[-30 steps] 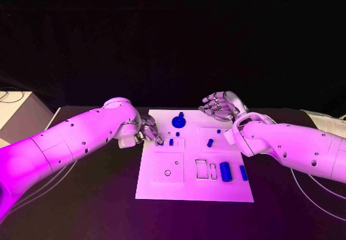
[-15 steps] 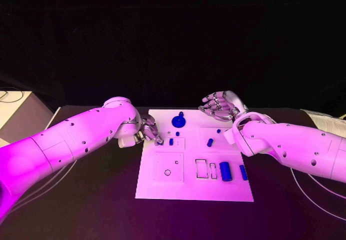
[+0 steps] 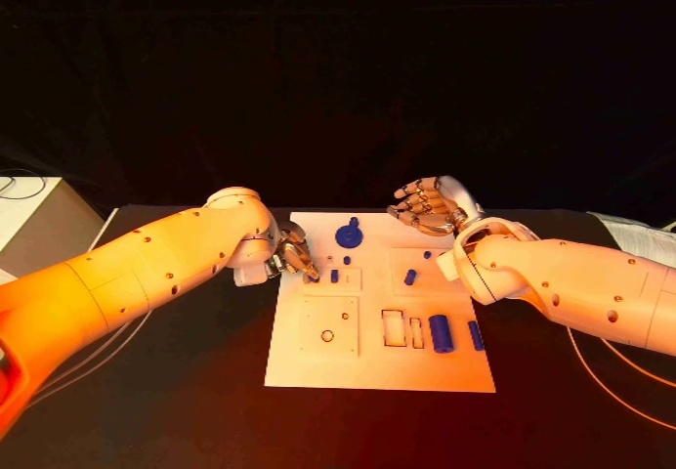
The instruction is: Assemble the parts on the task board
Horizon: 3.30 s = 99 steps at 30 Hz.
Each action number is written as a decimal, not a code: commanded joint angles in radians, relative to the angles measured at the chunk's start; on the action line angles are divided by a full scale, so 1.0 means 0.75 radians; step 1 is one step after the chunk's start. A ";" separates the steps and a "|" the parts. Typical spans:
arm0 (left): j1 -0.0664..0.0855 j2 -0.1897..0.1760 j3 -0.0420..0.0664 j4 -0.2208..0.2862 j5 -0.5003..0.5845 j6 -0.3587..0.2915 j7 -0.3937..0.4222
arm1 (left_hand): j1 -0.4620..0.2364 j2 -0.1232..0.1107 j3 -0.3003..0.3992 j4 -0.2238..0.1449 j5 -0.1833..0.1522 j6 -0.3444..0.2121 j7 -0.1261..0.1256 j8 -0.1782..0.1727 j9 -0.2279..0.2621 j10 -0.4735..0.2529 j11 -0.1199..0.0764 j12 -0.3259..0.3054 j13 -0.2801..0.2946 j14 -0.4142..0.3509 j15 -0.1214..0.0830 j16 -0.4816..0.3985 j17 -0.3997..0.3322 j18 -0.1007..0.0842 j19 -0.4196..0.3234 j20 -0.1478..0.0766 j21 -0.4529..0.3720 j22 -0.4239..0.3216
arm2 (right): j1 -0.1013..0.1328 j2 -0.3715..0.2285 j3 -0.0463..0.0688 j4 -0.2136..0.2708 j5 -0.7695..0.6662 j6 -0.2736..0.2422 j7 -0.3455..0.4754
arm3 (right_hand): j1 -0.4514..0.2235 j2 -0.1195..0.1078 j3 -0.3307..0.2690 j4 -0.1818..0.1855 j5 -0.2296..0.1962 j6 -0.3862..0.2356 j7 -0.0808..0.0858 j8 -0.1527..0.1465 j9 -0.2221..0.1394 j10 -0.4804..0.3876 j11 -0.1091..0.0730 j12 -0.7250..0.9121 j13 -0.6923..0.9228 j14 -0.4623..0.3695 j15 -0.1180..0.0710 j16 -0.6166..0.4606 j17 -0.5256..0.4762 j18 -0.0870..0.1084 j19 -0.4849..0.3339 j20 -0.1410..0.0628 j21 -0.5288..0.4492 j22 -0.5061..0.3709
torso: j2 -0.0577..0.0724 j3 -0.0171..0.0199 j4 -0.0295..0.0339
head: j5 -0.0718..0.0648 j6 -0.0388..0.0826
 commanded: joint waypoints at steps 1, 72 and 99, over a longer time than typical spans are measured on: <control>-0.022 0.010 -0.020 -0.010 -0.016 0.050 -0.036 | 0.018 0.005 0.169 -0.173 0.009 0.018 -0.020 -0.004 0.060 0.010 -0.003 0.007 0.003 0.132 -0.009 0.008 0.338 -0.017 0.011 -0.001 0.009 0.004 | 0.000 0.001 0.000 0.003 -0.004 0.020 0.018 | 0.009 -0.004 0.003 -0.002 0.006 -0.010 0.051 0.003 -0.002 0.002 0.008 -0.007 -0.002 0.003 0.009 -0.005 -0.002 0.008 -0.012 -0.001 -0.001 -0.002 | 0.000 0.0007 -0.0006 | -0.001 -0.001; -0.021 0.071 -0.056 -0.069 -0.016 -0.008 -0.058 | -0.046 0.022 -0.017 -0.054 -0.016 -0.067 0.017 -0.094 0.040 -0.043 0.031 -0.023 -0.062 0.127 0.018 0.001 0.319 -0.013 -0.005 0.021 -0.005 -0.016 | 0.000 -0.001 0.000 0.011 -0.003 0.025 0.018 | 0.007 -0.003 0.001 -0.001 0.011 -0.011 0.052 0.004 -0.004 0.002 0.009 -0.008 -0.012 0.003 0.010 -0.012 -0.011 0.008 -0.014 0.000 -0.001 -0.010 | -0.002 -0.0018 0.0003 | -0.007 -0.005; -0.021 0.064 -0.057 -0.058 -0.027 -0.079 -0.048 | -0.078 -0.028 -0.340 0.124 -0.027 -0.012 0.018 -0.153 -0.018 -0.050 0.035 -0.006 -0.055 0.126 0.022 0.000 0.317 -0.012 -0.003 0.023 -0.010 -0.017 | 0.000 -0.003 0.000 0.014 -0.001 0.027 0.018 | 0.008 -0.001 0.001 -0.002 0.021 -0.013 0.052 0.004 -0.006 0.002 0.010 -0.009 -0.019 0.004 0.011 -0.016 -0.017 0.008 -0.016 0.001 -0.001 -0.015 | -0.002 -0.0008 0.0002 | -0.007 -0.006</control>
